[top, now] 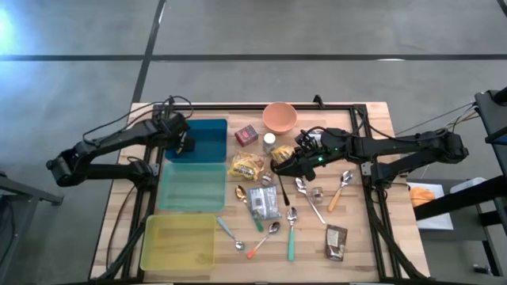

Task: Pick & Place Food Item
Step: Put the right blue noodles packet into the blue bin

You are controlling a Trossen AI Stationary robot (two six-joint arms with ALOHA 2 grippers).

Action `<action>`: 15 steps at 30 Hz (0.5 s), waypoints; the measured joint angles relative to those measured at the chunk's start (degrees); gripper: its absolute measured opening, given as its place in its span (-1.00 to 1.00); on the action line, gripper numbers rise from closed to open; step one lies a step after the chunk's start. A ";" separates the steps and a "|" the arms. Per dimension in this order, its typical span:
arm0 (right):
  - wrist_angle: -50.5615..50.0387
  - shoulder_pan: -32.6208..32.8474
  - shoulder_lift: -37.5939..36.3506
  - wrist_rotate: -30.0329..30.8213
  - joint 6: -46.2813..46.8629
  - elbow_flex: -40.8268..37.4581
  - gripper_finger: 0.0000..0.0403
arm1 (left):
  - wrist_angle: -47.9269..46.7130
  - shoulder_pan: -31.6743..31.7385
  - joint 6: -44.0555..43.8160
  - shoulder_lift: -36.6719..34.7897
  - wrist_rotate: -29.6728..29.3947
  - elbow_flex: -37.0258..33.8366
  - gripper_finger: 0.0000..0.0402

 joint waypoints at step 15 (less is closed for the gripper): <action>0.00 -0.01 0.00 0.04 0.00 -0.04 0.34 | 0.75 -0.26 0.32 0.00 1.17 0.16 -0.93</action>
